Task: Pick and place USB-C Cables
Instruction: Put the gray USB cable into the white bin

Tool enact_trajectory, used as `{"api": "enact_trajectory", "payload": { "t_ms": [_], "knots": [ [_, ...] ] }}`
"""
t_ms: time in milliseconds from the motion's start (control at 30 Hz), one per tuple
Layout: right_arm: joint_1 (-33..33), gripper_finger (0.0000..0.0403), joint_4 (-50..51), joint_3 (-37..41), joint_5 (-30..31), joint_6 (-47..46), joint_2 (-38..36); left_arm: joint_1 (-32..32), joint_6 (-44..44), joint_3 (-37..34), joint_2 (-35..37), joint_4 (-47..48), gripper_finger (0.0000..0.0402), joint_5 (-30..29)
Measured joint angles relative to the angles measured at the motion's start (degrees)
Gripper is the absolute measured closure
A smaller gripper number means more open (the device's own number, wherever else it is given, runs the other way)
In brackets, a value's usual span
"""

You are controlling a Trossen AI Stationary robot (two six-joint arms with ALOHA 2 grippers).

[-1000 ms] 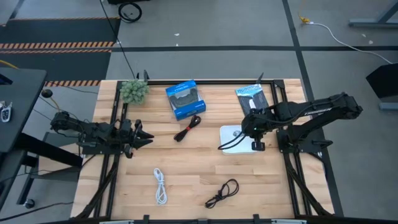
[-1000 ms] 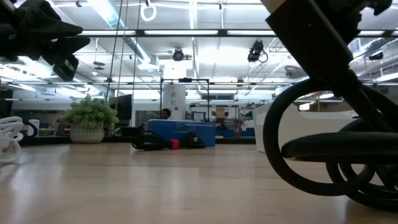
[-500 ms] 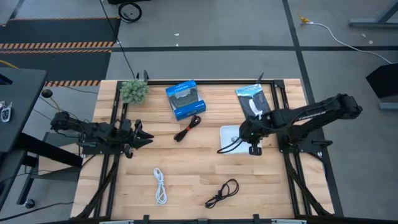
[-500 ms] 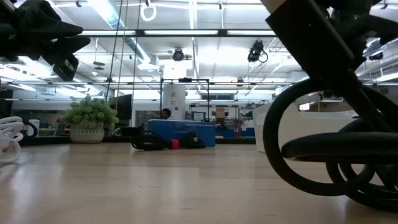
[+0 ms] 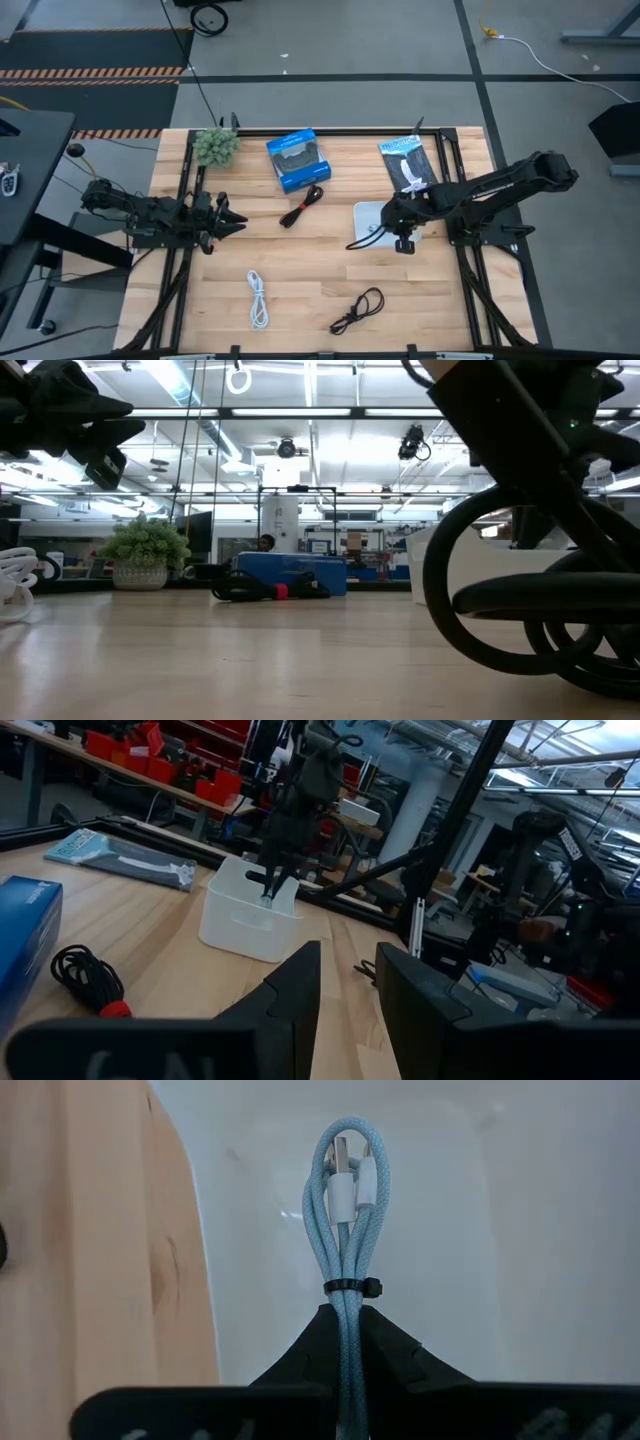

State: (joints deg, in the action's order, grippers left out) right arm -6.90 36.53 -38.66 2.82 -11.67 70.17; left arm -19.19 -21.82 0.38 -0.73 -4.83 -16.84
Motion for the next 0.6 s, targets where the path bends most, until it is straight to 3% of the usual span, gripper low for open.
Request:
{"api": "enact_trajectory", "payload": {
  "t_ms": [600],
  "knots": [
    [1.54, 0.0377, -8.69, 0.26, 0.72, 5.46, 12.91, 0.01, 0.0, -0.02, 0.0, -0.04, 0.0294, -0.01]
  ]
}}
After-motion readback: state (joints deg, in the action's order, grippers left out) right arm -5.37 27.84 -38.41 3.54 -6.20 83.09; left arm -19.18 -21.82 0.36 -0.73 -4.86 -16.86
